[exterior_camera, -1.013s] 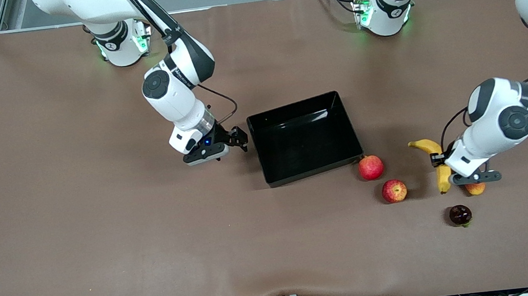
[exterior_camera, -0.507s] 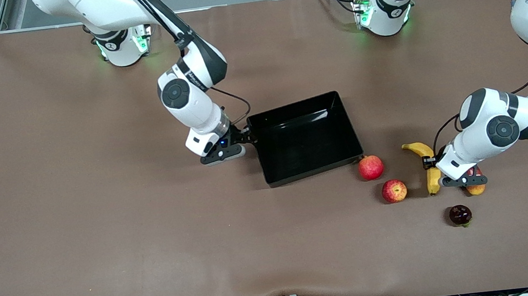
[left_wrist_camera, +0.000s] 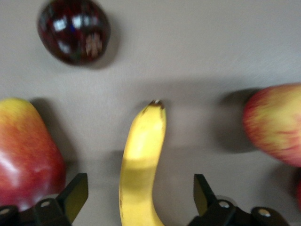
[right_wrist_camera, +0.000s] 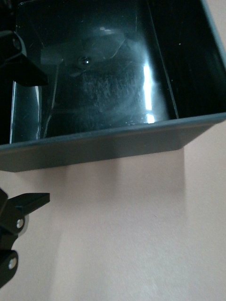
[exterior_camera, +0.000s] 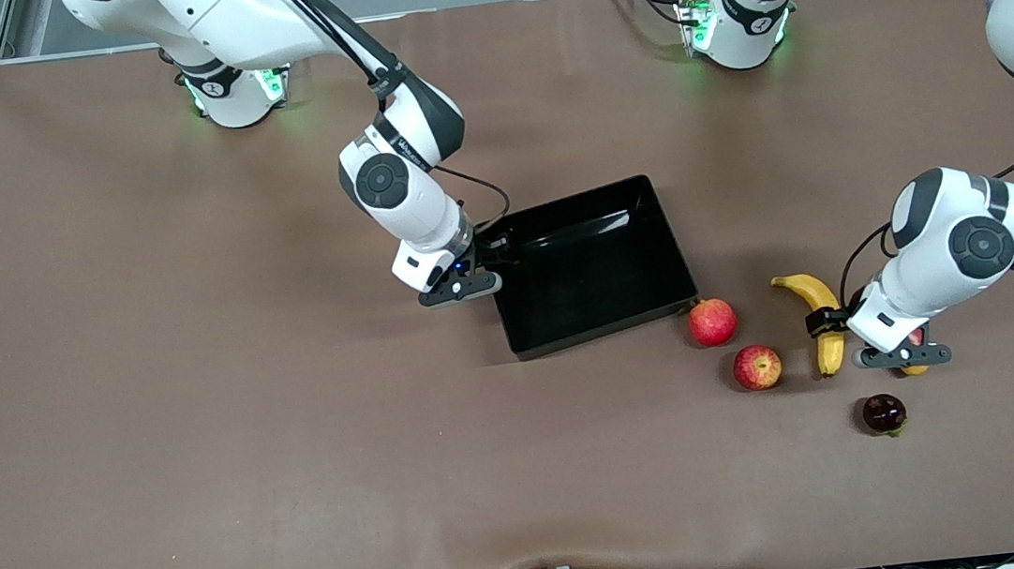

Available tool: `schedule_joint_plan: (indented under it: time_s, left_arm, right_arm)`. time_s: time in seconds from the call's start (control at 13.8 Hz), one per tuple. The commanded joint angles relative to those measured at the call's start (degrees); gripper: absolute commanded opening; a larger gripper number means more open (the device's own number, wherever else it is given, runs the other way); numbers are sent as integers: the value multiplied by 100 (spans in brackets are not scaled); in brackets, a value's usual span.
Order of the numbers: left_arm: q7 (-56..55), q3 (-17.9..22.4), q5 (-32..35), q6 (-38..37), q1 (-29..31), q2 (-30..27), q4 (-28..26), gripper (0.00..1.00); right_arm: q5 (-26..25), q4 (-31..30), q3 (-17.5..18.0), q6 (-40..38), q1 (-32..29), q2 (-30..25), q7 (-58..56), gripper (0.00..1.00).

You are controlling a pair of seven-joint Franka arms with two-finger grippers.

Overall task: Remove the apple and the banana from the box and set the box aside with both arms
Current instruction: 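Grasp the tray rim with the right gripper while the left gripper withdraws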

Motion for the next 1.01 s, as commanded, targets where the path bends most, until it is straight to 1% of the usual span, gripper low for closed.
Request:
schedule_joint_plan:
  time_s: [0.0,0.07,0.22,0.29,0.36,0.51,0.72,0.87,0.94]
  left_arm:
    - [-24,-273,12,-399,67,-645,108,100]
    - [-15,-291,12,-487,67,-943,126,100]
    - [-15,-378,-75,-636,67,-1401,222,100]
    - [-15,-422,-198,-846,67,-1560,371,100]
    - [-6,-536,-295,-1222,59,-1623,590,100]
    - [-6,-887,-340,-2188,32,-1614,1195,100]
    - [-15,-1326,-366,-3104,15,-1614,1768,100]
    - [-50,-1512,-654,-3544,15,-1623,2058,100]
    - [-85,-1547,-856,-3668,23,-1632,2094,100]
  right_arm:
    - [84,224,-36,-4,124,174,127,100]
    - [84,224,-36,-4,125,174,127,97]
    - [93,216,-36,-13,125,183,136,57]
    - [93,215,-36,-13,125,183,153,42]
    - [93,215,-36,-13,125,183,223,29]
    - [93,215,-36,-13,125,183,285,1]
    - [84,215,-36,-30,99,166,285,0]
    - [84,215,-36,-57,54,61,276,0]
    - [84,215,-45,-74,37,-53,276,0]
